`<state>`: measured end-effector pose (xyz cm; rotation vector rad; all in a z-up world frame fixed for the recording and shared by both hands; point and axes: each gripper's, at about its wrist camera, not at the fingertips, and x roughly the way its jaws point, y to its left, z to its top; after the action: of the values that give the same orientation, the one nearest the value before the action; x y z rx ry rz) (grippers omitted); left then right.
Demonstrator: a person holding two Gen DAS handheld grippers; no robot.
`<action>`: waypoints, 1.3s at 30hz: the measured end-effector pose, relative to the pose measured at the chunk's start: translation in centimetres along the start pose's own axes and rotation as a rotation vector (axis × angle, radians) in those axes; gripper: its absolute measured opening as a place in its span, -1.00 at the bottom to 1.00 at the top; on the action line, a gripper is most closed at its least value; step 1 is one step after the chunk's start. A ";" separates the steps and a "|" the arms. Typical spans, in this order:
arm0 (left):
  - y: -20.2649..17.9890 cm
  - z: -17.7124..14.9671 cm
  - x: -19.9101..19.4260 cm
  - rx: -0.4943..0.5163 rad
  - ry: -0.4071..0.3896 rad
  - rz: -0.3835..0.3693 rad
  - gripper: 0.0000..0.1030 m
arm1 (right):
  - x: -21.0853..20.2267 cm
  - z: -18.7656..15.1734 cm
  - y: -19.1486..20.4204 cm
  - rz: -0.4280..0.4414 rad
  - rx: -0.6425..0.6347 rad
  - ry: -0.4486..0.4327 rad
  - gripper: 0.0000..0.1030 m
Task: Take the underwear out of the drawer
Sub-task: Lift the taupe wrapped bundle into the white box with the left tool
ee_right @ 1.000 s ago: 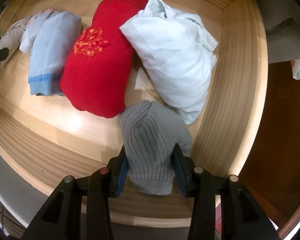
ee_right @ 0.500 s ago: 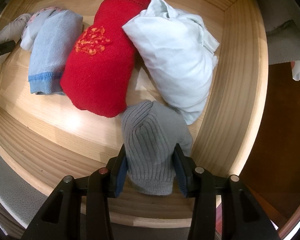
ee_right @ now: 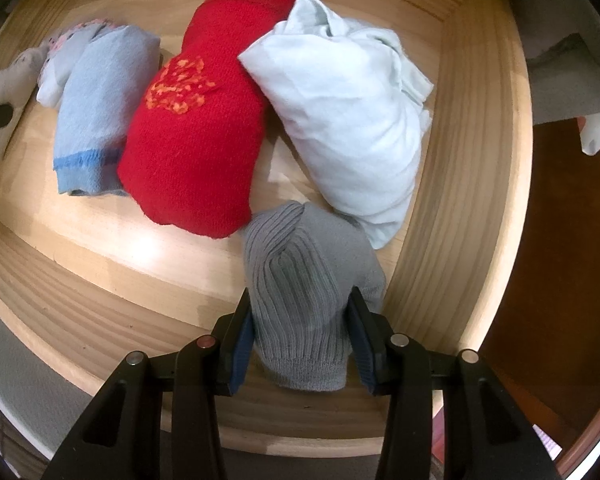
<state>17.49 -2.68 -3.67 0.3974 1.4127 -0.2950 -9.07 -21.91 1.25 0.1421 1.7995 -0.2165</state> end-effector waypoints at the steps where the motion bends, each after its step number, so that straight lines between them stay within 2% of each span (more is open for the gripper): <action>1: 0.1 -0.2 0.0 -0.011 -0.001 -0.003 -0.22 | 0.0 0.1 0.0 -0.001 0.003 0.001 -0.18; 8: 0.6 -1.6 -0.2 -0.085 -0.006 -0.020 -0.23 | 0.0 0.6 -0.9 0.008 0.071 0.010 -0.19; 19: 1.4 -3.1 -2.0 -0.140 -0.045 -0.066 -0.26 | 0.4 1.6 -2.2 -0.014 0.151 0.024 -0.21; 28: 1.0 -3.9 -6.3 -0.149 -0.142 -0.078 -0.26 | 0.5 2.0 -2.2 -0.054 0.212 0.024 -0.23; 37: 1.5 -5.0 -12.9 -0.174 -0.258 -0.136 -0.26 | 0.0 2.4 -2.6 -0.054 0.228 0.001 -0.22; 39: 2.0 -5.2 -14.5 -0.179 -0.286 -0.151 -0.26 | 0.0 1.4 -2.1 -0.053 0.244 -0.005 -0.22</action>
<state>11.66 0.86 10.33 0.0959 1.1779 -0.3310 -8.16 -24.30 1.04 0.2667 1.7688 -0.4735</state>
